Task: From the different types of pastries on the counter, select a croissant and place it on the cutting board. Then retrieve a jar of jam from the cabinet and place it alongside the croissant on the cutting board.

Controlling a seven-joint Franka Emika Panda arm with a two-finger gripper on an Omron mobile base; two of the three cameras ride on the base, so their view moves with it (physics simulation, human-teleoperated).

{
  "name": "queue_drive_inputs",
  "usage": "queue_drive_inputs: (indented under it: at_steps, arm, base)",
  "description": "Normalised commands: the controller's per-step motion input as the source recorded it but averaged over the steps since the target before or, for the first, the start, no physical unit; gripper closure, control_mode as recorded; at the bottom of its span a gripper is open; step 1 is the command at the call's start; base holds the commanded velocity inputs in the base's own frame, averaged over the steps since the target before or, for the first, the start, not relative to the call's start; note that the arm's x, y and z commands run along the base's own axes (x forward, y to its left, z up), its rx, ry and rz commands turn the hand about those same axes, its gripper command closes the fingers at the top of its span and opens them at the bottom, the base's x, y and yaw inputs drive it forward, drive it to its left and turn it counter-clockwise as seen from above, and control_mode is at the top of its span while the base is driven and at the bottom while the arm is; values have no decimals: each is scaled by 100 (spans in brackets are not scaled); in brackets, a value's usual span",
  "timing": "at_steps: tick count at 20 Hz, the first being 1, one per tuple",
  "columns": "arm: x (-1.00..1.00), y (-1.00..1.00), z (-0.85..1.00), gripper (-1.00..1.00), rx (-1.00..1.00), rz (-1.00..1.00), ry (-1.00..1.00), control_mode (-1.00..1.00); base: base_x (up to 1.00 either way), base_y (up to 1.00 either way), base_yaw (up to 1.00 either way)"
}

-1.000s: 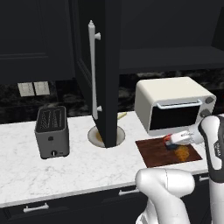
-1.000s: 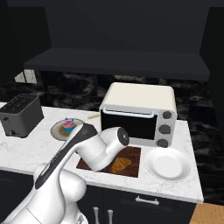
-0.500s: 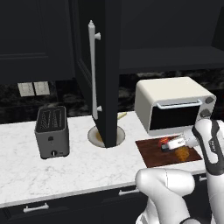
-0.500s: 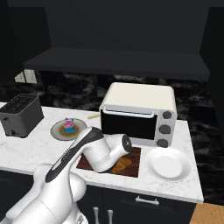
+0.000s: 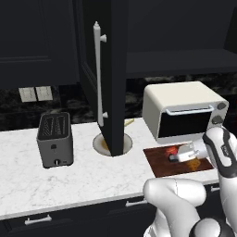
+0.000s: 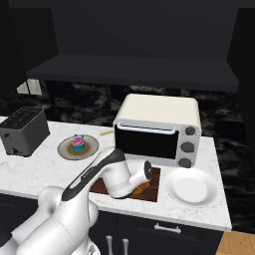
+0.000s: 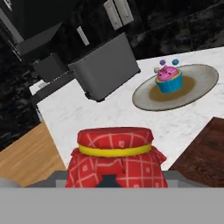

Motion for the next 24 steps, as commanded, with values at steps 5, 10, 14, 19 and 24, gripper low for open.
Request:
queue_drive_inputs:
  at_steps: [5, 10, 14, 19, 24]
  arm:
    - [18, -9, -2, 100, 7, 9, -10, -100]
    - [4, -6, 0, 100, 5, 9, -11, -100]
    - [0, -19, 0, 100, 4, 5, -12, -100]
    - [0, -29, 0, 100, 0, 0, -20, -100]
    - [0, -3, 0, 100, 0, 1, -18, -100]
  base:
    - [0, 0, 0]
    - [0, 0, 0]
    - [0, 0, 0]
    - [0, 0, 0]
    - [0, 0, 0]
